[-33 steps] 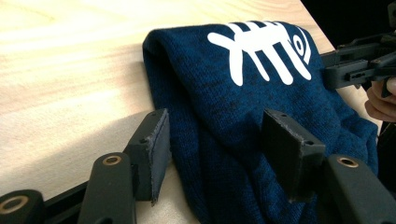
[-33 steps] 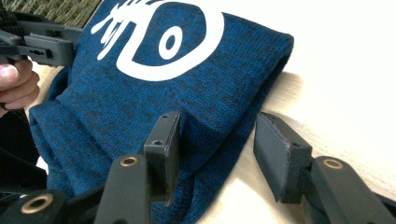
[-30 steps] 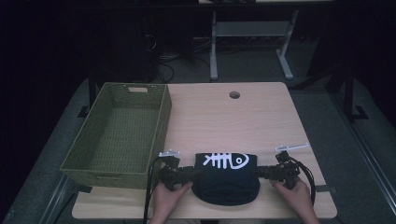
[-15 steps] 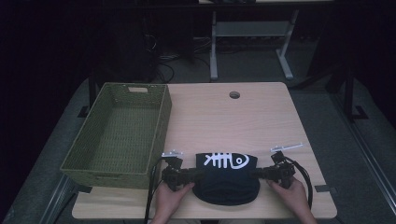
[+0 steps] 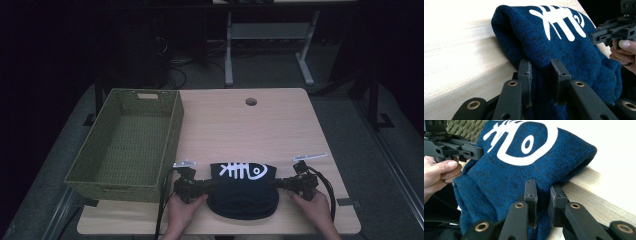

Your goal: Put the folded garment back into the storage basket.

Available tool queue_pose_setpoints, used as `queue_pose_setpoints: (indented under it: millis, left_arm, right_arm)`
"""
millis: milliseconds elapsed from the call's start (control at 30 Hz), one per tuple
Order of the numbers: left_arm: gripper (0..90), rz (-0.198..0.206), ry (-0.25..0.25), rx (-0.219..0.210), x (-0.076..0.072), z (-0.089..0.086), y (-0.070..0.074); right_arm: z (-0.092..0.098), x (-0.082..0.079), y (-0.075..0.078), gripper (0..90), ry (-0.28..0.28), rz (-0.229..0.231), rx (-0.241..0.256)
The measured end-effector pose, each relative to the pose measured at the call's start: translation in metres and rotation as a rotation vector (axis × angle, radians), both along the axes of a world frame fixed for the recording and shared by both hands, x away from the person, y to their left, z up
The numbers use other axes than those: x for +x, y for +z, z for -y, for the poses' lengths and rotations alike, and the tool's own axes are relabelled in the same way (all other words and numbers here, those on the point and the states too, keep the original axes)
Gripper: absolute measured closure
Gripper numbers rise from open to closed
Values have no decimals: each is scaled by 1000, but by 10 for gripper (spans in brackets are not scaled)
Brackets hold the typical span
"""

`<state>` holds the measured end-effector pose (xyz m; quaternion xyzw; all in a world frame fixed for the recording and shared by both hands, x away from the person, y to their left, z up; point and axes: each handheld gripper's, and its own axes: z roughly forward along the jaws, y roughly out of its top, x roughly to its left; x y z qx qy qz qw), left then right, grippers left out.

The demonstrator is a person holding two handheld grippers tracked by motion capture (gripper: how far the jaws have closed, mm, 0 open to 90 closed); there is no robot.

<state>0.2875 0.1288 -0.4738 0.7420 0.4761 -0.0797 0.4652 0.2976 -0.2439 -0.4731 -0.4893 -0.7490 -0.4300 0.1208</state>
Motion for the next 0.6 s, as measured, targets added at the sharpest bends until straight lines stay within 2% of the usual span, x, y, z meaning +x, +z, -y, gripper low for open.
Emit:
queue_pose_setpoints:
  millis: [300,600]
  left_arm:
    - [733,20,-3,-16,2,3,10]
    - [733,76,-14,-38,0,1,40]
  right_arm:
    - [4,2,10,789,-11,11,10]
    - [4,4,29,790,-12,39,36]
